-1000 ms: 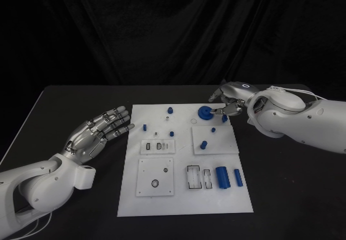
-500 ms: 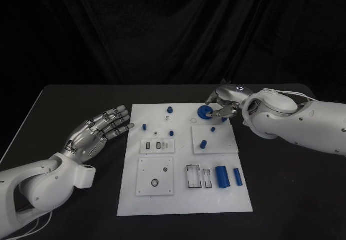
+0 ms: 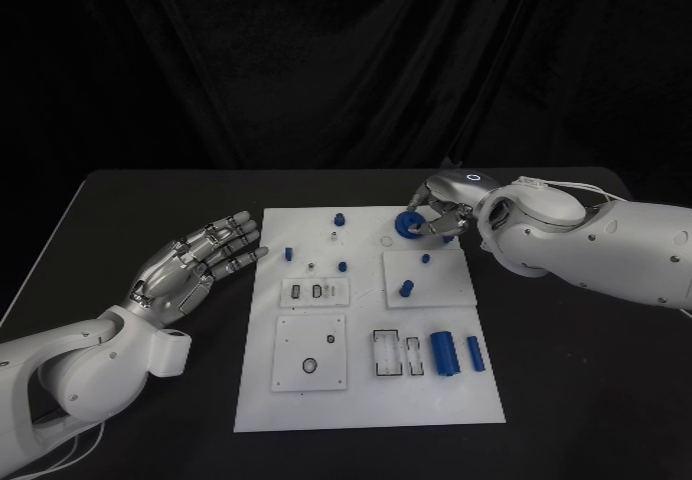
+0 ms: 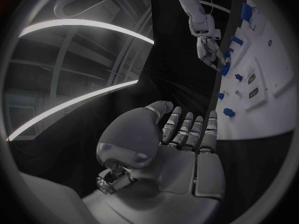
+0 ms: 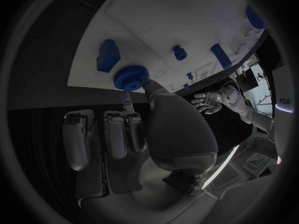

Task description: Assemble the parts on the task board

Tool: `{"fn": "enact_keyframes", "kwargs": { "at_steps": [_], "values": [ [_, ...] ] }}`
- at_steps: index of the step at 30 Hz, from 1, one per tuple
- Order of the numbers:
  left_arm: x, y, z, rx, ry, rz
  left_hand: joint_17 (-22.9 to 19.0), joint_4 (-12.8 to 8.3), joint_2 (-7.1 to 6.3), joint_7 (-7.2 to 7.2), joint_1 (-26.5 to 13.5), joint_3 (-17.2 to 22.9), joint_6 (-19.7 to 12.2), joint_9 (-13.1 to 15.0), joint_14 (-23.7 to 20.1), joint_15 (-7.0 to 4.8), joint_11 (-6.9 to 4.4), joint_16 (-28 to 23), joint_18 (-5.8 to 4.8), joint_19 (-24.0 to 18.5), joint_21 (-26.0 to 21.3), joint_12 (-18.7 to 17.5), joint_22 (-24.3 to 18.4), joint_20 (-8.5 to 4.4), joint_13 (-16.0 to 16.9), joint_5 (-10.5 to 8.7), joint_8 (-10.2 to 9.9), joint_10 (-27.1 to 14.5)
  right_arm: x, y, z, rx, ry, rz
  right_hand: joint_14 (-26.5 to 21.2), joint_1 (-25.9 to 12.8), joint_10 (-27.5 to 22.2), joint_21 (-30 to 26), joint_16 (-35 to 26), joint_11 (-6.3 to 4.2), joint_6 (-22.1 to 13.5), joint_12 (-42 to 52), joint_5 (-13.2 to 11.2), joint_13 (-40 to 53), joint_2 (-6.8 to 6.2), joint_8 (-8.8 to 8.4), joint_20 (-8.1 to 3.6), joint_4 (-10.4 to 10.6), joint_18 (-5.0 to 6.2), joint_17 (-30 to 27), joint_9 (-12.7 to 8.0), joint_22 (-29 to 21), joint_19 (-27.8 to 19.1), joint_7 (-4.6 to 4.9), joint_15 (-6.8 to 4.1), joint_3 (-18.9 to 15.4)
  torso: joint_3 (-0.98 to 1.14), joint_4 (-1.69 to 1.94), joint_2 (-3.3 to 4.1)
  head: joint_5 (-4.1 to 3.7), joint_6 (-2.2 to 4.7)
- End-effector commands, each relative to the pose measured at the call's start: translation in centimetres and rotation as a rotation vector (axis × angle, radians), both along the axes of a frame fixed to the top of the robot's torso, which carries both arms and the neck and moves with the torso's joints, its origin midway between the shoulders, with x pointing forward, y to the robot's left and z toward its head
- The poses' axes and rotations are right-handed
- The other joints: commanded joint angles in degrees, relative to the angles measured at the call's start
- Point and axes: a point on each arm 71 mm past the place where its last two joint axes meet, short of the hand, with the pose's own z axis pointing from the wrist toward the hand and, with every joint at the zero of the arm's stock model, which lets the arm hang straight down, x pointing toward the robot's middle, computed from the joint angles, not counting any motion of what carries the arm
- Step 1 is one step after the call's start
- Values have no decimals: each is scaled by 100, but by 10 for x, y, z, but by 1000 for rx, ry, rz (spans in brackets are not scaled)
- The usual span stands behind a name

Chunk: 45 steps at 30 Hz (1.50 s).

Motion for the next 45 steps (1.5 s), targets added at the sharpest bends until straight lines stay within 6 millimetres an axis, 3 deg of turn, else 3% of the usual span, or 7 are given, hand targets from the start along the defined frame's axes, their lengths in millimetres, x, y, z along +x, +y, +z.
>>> {"fn": "enact_keyframes", "kwargs": {
  "at_steps": [1,15,19,23,31,39,45],
  "values": [
    [-2,5,16,-134,-185,51,3,-12,-5,28,-55,34,-5,-3,2,8,32,11,-8,28,16,5,3,18,2,-22,-1,19,1,-2,-5,-27,27,-24,602,47,593,35,14,38,44,15,94,1508,19,34,22,-57,-43,1508,15,1508,595,-14,32,7,1,-2,1,-5,8],
    [-2,5,15,-134,-181,46,2,-13,-2,32,-61,42,-21,-6,0,10,35,11,-11,24,14,-2,1,18,0,-25,-7,12,1,2,-16,-74,65,-23,602,336,593,35,14,101,214,15,728,1508,-23,83,68,-425,-43,1508,199,1508,595,5,85,248,-6,0,-4,8,-24],
    [-2,5,14,-134,-180,46,2,-13,-2,32,-61,42,-21,-6,0,10,35,11,-11,24,14,-2,1,18,0,-25,-7,12,0,2,-16,-75,64,-15,602,372,593,35,14,60,392,15,1076,1508,-17,248,44,-553,-43,1508,439,1508,595,-47,55,324,-6,2,0,-2,-21],
    [-2,5,14,-134,-180,47,2,-13,-2,32,-61,42,-21,-6,0,10,35,11,-11,24,14,-2,1,18,0,-25,-7,12,-2,4,-14,-56,41,4,602,374,593,35,14,0,507,15,1441,1508,19,597,0,-679,-43,1508,817,1508,595,-119,5,361,1,2,4,-17,-4],
    [-4,7,15,-133,-180,51,2,-13,-2,32,-61,42,-21,-6,0,10,35,11,-11,24,14,-2,1,18,0,-25,-7,12,-11,13,-4,-7,-15,54,602,290,593,35,14,-66,397,15,1516,1508,74,993,-62,-743,-43,1508,1302,1508,595,-193,-61,373,3,-3,1,22,44],
    [-5,8,15,-130,-179,55,4,-15,-2,38,-71,54,-16,-5,6,15,39,18,-16,21,14,7,1,18,1,-32,-6,11,-20,52,21,23,-68,167,602,219,593,35,14,-86,303,15,1381,1508,85,1112,-82,-733,-43,1508,1484,1508,595,-214,-80,371,-5,-5,-8,45,33],
    [-4,4,15,-136,-178,45,3,-16,-2,39,-74,58,-25,-7,2,16,40,15,-17,19,13,5,0,18,1,-33,-9,10,-24,85,25,16,-64,251,602,194,593,35,14,-89,239,15,1324,1508,103,1124,-90,-722,-43,1508,1532,1508,595,-212,-86,381,-16,10,-8,27,23]
  ]
}}
